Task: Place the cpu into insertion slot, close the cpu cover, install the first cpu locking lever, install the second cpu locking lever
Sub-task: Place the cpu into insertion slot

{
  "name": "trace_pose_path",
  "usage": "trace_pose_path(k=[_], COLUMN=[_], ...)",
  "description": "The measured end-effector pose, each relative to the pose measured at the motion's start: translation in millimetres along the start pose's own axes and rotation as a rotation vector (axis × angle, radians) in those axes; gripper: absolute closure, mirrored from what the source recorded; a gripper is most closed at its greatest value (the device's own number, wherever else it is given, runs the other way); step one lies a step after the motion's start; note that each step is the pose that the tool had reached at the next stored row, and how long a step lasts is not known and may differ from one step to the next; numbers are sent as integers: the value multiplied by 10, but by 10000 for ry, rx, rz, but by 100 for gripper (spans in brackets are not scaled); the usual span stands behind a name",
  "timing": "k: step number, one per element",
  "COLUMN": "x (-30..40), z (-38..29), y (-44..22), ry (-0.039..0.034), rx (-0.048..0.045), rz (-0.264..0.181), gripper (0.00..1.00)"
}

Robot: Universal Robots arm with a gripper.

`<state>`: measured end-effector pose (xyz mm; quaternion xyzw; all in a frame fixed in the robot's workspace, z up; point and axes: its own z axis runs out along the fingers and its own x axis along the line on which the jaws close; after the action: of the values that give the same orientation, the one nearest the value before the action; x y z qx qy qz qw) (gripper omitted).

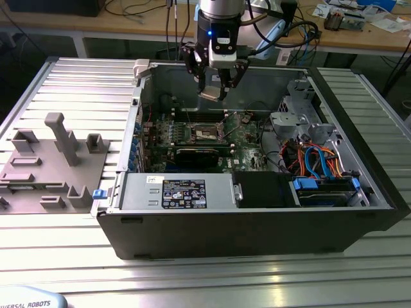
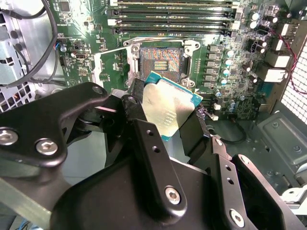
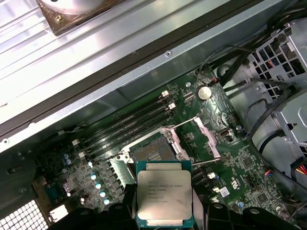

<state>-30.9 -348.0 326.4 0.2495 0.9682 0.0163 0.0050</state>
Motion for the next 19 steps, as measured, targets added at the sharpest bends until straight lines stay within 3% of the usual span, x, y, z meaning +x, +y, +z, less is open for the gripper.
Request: trace_pose_path(k=[19], x=[0], z=[2], y=[0], ry=[-5], rx=[0], rz=[157], gripper=[46])
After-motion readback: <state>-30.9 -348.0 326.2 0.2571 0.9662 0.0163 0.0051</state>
